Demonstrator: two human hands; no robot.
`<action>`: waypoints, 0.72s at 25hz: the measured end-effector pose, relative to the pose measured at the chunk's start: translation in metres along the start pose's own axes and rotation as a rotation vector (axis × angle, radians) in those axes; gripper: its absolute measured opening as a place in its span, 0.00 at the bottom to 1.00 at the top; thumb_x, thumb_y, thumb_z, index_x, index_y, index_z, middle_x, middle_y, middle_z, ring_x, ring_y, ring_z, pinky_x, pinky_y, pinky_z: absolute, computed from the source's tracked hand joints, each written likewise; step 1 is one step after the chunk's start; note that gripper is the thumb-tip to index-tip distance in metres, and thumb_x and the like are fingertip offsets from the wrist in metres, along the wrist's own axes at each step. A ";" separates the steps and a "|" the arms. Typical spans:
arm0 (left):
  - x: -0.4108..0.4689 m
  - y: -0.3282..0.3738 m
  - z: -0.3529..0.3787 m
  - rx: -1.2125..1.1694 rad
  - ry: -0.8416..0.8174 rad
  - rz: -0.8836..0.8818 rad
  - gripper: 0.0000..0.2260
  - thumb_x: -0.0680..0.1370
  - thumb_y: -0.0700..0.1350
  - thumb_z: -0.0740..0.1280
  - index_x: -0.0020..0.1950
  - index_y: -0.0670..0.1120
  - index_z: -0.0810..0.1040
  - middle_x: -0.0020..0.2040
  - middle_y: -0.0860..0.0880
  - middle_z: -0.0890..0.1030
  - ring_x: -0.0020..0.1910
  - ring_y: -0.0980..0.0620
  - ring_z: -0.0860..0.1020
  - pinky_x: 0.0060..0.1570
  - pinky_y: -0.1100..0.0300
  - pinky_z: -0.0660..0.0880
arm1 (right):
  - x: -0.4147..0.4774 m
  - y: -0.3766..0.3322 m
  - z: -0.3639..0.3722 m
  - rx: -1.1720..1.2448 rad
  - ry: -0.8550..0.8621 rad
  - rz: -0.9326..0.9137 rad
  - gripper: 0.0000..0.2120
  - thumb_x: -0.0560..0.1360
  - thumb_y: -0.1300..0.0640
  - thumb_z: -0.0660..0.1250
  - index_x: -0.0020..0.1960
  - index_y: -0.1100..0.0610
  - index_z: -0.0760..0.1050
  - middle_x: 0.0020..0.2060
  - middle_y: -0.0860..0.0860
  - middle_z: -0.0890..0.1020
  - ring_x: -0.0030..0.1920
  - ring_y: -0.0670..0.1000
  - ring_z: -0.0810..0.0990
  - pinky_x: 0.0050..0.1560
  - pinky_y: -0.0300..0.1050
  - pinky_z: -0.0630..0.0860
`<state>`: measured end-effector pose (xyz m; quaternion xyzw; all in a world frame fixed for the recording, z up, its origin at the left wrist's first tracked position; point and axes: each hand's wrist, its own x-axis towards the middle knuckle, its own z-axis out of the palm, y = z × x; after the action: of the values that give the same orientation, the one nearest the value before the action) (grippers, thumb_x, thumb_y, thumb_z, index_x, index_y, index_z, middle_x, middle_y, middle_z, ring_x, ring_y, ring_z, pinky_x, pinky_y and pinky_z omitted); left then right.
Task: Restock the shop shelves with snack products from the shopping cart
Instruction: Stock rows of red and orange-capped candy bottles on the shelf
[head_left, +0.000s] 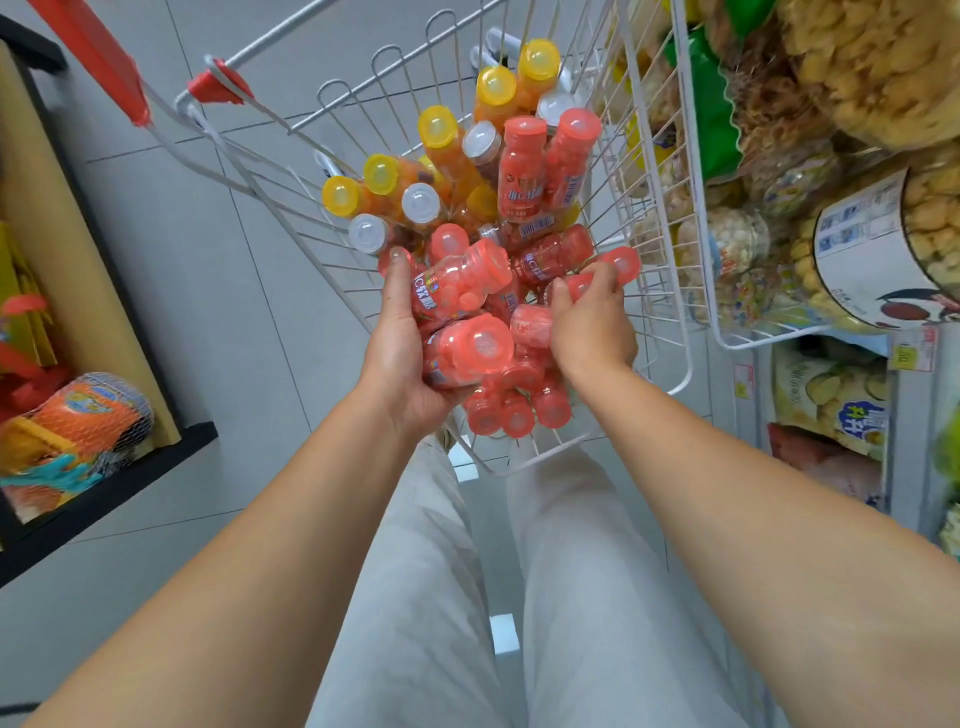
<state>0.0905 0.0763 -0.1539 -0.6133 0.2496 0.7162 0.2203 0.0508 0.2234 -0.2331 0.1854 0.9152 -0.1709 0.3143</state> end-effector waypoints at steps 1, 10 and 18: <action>-0.002 -0.001 0.001 -0.006 0.002 0.008 0.28 0.74 0.73 0.60 0.55 0.51 0.83 0.46 0.49 0.87 0.38 0.50 0.86 0.32 0.55 0.80 | -0.001 0.007 -0.008 0.036 -0.030 -0.035 0.17 0.81 0.45 0.57 0.65 0.54 0.64 0.58 0.54 0.77 0.55 0.61 0.78 0.45 0.48 0.67; -0.049 -0.027 0.026 0.024 -0.136 -0.029 0.30 0.75 0.72 0.58 0.48 0.48 0.82 0.38 0.47 0.85 0.31 0.50 0.84 0.24 0.62 0.76 | -0.065 0.045 -0.125 0.685 -0.263 -0.286 0.07 0.77 0.49 0.68 0.52 0.47 0.72 0.46 0.51 0.84 0.46 0.50 0.85 0.43 0.50 0.82; -0.160 -0.043 0.041 0.259 -0.286 -0.005 0.34 0.70 0.74 0.64 0.58 0.45 0.81 0.46 0.46 0.85 0.46 0.45 0.85 0.41 0.55 0.81 | -0.195 0.072 -0.208 0.859 -0.004 -0.310 0.13 0.74 0.47 0.68 0.57 0.50 0.74 0.42 0.50 0.83 0.33 0.41 0.81 0.26 0.35 0.71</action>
<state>0.1097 0.1340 0.0051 -0.4725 0.3045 0.7574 0.3322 0.1197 0.3300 0.0317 0.1596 0.7776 -0.5805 0.1813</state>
